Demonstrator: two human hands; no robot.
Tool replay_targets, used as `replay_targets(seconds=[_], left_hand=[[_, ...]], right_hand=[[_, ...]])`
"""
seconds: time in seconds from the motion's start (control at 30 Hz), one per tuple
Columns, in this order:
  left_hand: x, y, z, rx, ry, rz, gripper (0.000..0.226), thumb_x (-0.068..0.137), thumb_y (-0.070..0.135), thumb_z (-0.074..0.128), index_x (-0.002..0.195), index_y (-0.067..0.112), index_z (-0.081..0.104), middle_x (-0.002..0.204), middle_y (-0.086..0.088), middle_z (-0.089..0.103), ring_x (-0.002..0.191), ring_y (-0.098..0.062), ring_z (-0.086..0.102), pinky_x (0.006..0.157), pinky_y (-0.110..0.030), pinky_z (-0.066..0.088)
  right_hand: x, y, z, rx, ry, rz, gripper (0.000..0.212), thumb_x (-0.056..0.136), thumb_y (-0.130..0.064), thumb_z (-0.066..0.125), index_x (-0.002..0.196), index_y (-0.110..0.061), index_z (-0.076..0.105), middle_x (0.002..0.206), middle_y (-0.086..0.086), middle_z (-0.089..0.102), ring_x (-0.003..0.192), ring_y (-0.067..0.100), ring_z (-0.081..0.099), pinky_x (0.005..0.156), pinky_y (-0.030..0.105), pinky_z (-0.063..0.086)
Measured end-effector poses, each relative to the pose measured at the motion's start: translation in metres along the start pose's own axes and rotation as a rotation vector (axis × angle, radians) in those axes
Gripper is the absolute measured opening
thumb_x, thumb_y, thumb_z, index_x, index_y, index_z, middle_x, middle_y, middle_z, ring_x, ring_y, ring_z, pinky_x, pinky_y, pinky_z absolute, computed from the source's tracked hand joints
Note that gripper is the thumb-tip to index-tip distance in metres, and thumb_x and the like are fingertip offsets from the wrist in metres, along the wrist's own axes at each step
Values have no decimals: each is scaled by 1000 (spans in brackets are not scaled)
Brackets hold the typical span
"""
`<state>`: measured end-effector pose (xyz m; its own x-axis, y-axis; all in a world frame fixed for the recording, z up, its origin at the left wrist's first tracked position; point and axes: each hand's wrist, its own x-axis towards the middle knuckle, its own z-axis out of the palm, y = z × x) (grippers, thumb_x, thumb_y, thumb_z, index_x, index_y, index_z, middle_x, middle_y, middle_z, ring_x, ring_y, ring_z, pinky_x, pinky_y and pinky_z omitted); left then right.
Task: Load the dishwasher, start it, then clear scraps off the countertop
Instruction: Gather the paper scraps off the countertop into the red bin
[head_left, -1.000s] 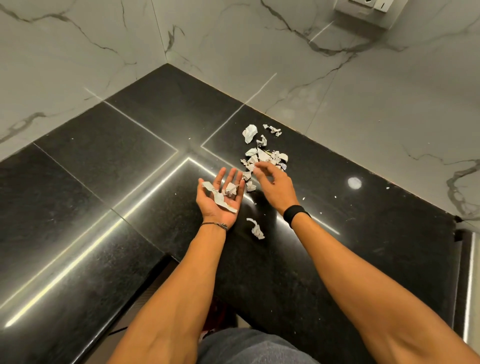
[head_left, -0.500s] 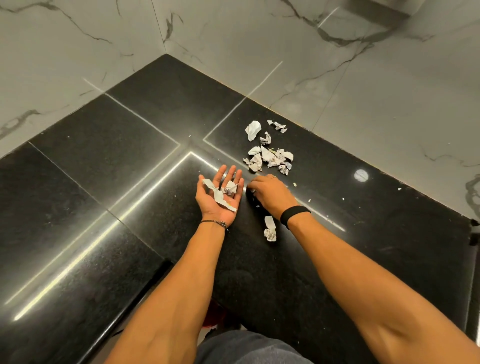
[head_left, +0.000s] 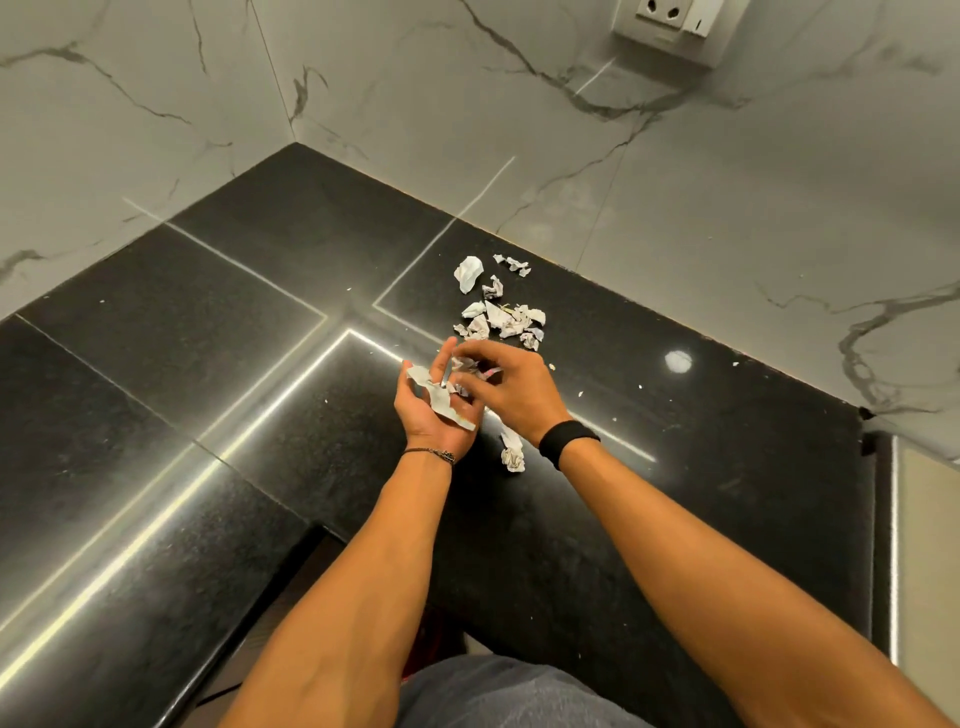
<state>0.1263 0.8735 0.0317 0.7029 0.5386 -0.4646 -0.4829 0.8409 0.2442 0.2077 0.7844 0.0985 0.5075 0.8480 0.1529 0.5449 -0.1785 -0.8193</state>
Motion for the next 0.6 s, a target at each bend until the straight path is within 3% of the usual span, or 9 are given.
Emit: replay_targets(seconds=[0.1,0.17,0.27,0.4,0.5,0.6], left_hand=[[-4,-6,2,-26,-35,-12,70,97,61,37,139,8,57,143,-20,57,136,-36,52,119,-50,33],[-10,-7,4,-36,-48,-11,67,98,60,36,134,9,61,143,-20,57,132,-37,55,116,-51,38],[-20,-6,2,-37,-41,-22,64,98,58,37,129,9,64,137,-20,61,125,-37,60,113,-50,41],[-29,-4,-3,-21,-43,-31,65,100,58,35,139,11,56,139,-18,61,123,-37,62,99,-49,53],[-34,-5,-10,-49,-26,-47,66,100,57,35,141,9,55,141,-20,58,128,-40,58,110,-51,43],[-37,-6,-15,-41,-10,-61,67,100,59,37,138,8,56,141,-20,58,130,-40,56,111,-51,43]], right_hand=[[-7,-10,4,-161,-49,-40,34,83,-31,79,115,-24,72,98,-9,69,94,16,57,81,29,45],[-11,-10,4,-166,-22,-29,34,83,-34,79,115,-26,73,97,-13,66,96,17,52,79,26,42],[-19,-5,-2,-89,68,39,24,88,-35,72,111,-27,73,100,-9,71,98,17,56,85,32,48],[-31,8,-12,-121,119,106,18,96,-35,63,109,-27,72,105,-13,72,95,9,60,86,34,50],[-47,19,-12,-191,83,182,20,94,-32,65,112,-23,71,109,-8,71,94,11,62,89,35,50],[-65,31,-5,-256,8,273,31,89,-29,72,119,-22,69,116,-3,70,100,17,63,93,37,50]])
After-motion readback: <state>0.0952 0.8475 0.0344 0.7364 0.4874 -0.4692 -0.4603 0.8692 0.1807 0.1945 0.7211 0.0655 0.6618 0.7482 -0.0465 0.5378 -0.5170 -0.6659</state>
